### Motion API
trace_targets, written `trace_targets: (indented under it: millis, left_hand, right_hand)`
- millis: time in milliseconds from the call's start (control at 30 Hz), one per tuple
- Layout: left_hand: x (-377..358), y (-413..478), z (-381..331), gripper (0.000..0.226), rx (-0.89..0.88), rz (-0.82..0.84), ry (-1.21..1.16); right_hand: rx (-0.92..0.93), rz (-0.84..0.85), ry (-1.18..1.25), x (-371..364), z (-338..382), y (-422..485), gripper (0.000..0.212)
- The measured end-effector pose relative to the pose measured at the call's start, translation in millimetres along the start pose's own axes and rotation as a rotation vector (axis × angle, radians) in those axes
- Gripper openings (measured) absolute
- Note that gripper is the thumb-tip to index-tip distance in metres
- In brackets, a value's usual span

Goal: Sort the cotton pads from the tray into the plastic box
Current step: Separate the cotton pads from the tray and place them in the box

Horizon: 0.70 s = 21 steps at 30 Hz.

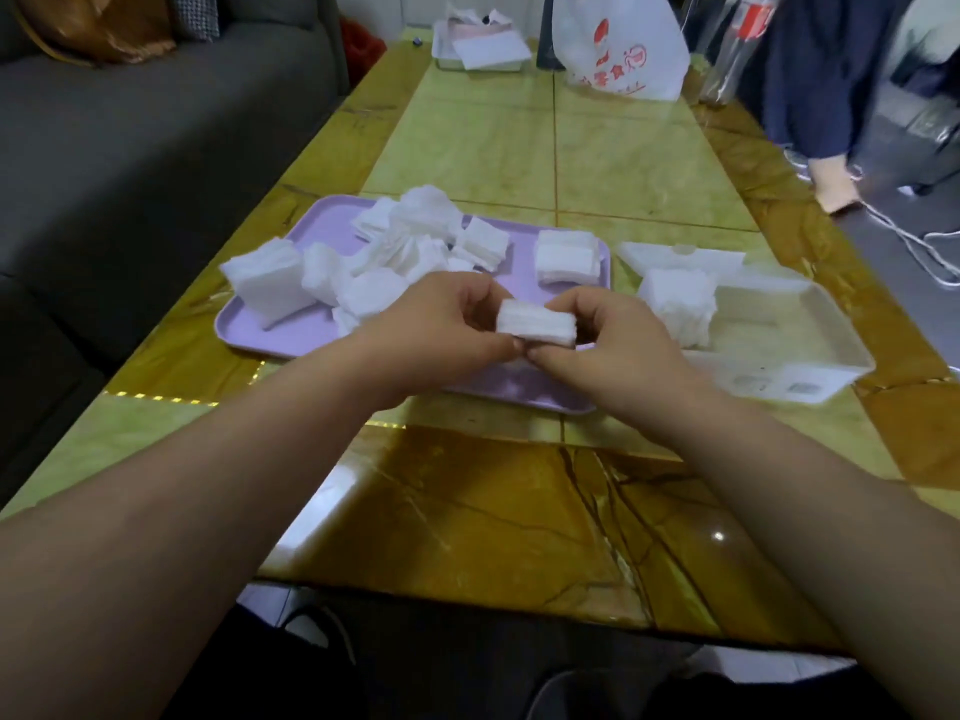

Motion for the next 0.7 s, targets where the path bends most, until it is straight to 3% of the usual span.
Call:
trace_targets:
  millis: [100, 233, 333, 533, 700]
  left_hand:
    - [-1, 3, 2, 0.012, -0.050, -0.014, 0.203]
    - [2, 5, 2, 0.009, -0.040, -0.005, 0.256]
    - [6, 6, 1, 0.015, -0.059, -0.005, 0.288]
    - [27, 18, 16, 0.024, -0.117, -0.293, 0.426]
    - [18, 25, 25, 0.027, -0.082, -0.241, 0.468]
  right_hand:
    - [0.055, 0.025, -0.085, -1, -1, 0, 0.026]
    - [0.170, 0.111, -0.254, -3, 2, -1, 0.053]
    - [0.188, 0.130, -0.348, -5, 3, -2, 0.050]
    - [0.093, -0.011, -0.250, -5, 1, 2, 0.033]
    - [0.078, -0.073, -0.237, -9, 4, 4, 0.027]
Point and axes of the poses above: each hand's wrist, its own y-axis towards the middle knuckle, its own x-axis out of the back of the hand, z = x × y, the point moved 1 cm from there along y, towards the middle knuckle, and after that the axes turned 4 degrees about -z, right-handed, at the moved point
